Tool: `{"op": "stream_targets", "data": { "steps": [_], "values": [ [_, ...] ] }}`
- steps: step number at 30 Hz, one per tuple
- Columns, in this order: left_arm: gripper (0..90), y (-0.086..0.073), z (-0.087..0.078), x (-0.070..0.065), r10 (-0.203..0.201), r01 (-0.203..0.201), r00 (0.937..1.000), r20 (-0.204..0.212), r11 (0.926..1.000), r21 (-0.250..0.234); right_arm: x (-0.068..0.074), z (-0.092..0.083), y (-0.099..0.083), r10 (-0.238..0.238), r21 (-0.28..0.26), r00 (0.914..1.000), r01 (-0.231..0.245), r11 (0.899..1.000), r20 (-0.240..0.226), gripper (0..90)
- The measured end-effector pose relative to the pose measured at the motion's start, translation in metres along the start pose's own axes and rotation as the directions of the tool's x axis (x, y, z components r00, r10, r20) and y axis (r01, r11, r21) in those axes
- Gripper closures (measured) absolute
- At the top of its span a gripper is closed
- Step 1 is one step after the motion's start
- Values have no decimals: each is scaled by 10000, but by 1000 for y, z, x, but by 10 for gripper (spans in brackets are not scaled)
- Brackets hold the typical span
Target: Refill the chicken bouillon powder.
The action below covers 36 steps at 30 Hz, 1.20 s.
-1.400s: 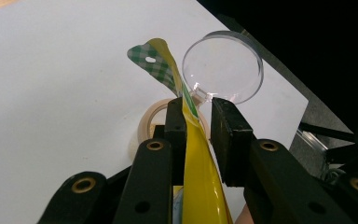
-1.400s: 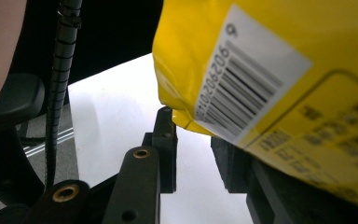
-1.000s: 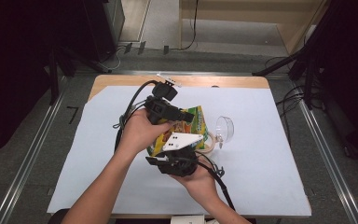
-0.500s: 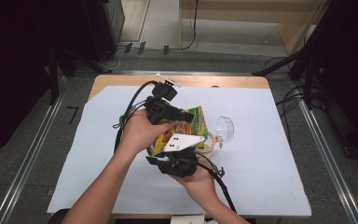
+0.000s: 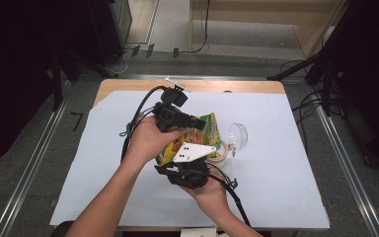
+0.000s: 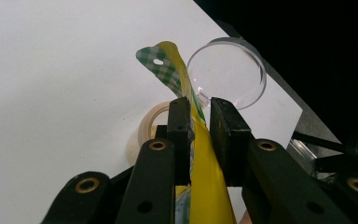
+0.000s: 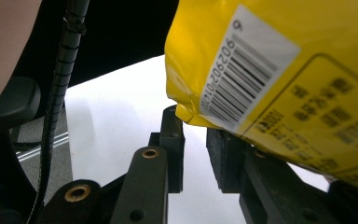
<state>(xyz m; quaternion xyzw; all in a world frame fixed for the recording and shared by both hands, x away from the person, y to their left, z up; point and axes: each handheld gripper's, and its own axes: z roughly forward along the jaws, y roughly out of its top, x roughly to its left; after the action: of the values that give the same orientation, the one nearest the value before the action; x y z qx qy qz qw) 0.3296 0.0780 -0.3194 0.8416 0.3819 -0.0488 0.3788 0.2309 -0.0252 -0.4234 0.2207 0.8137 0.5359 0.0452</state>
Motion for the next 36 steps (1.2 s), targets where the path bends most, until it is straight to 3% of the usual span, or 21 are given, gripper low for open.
{"op": "stream_targets", "data": {
  "steps": [9, 25, 36],
  "values": [
    [779, 1, -4, -3, -23, 21, 9999, -104, 9999, -155, 2, -3, 4, 48, -122, 10000, -48, 9999, 10, 759],
    [788, 1, -4, -14, 359, -361, 9987, -363, 9993, -36, 4, -2, -2, 141, -584, 9998, -133, 9982, 134, 744],
    [788, 1, -5, -11, 229, -232, 9993, -280, 9997, -103, 4, -4, 0, 122, -449, 9998, -116, 9989, 136, 745]
  ]
}}
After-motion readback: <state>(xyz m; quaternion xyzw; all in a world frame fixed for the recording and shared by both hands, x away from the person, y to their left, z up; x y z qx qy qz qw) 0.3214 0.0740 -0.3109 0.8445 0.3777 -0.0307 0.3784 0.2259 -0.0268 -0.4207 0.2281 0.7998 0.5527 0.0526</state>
